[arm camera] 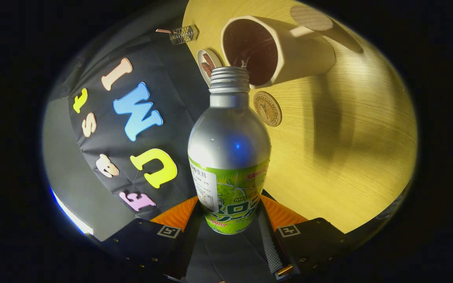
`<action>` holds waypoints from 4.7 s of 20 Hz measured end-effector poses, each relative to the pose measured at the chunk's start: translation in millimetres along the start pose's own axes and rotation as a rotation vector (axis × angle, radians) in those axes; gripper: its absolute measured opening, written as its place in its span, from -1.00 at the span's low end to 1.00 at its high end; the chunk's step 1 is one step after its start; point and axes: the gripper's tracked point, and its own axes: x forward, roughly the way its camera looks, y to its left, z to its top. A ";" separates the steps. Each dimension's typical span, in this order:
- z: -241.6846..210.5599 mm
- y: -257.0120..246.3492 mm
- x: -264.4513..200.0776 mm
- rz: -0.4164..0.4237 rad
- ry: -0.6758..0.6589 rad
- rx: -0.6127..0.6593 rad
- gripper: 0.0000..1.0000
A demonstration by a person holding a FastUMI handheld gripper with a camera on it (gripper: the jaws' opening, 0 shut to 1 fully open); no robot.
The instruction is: Take the bottle from table, then pour the juice into the cup, finally place the bottle on the coaster
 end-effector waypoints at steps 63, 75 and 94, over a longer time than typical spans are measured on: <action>29.8 -60.2 13.4 -0.255 -0.176 -0.449 0.49; 39.1 -87.4 16.2 -0.438 -0.258 -0.844 0.49; 77.4 -58.0 43.1 -0.545 -0.495 -1.312 0.50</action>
